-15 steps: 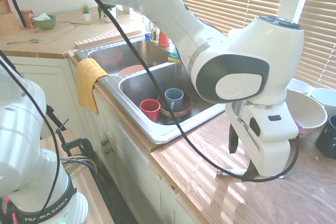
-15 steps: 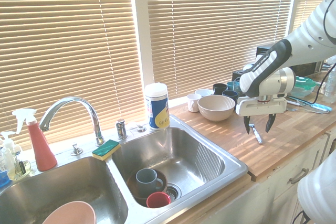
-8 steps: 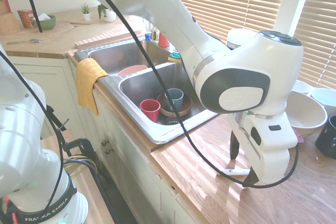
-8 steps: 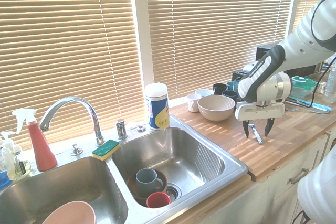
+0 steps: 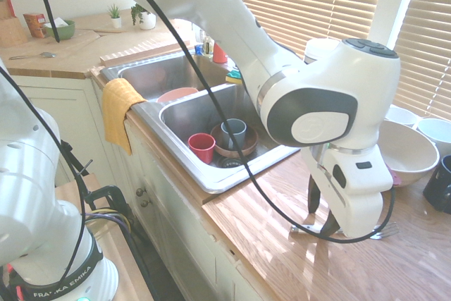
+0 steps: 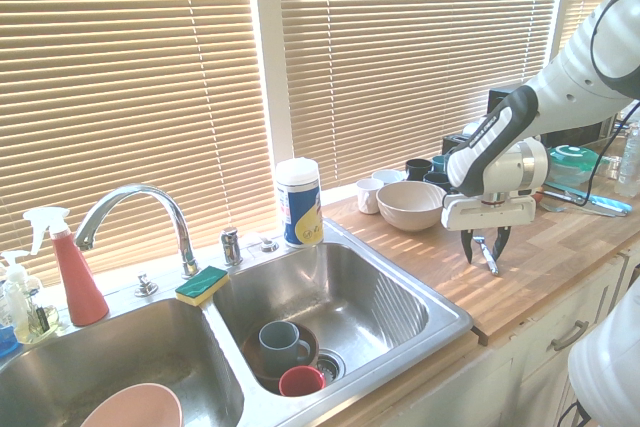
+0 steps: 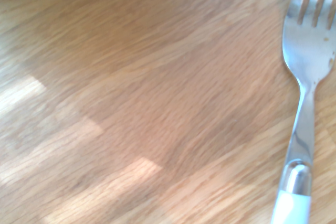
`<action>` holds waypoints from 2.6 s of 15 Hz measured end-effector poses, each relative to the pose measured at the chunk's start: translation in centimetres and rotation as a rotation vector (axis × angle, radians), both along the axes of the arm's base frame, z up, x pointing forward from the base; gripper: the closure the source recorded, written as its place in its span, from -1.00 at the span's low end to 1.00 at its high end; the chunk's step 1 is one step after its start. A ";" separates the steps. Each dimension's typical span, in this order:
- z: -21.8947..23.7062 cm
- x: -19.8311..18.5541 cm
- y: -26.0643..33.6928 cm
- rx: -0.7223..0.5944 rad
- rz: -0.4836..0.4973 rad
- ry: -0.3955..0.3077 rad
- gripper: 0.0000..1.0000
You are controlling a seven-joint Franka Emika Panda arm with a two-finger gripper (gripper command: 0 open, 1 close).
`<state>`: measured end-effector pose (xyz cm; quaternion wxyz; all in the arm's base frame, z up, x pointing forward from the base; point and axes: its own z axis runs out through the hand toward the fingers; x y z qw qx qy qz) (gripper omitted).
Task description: Put the fork into the sink
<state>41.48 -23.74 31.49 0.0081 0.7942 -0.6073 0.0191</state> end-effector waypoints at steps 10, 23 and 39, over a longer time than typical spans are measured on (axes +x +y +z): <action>0.2 0.0 0.0 -0.001 -0.003 -0.004 1.00; 13.1 0.4 24.1 -0.056 0.352 -0.177 1.00; -4.9 5.4 33.1 -0.044 0.636 -0.009 1.00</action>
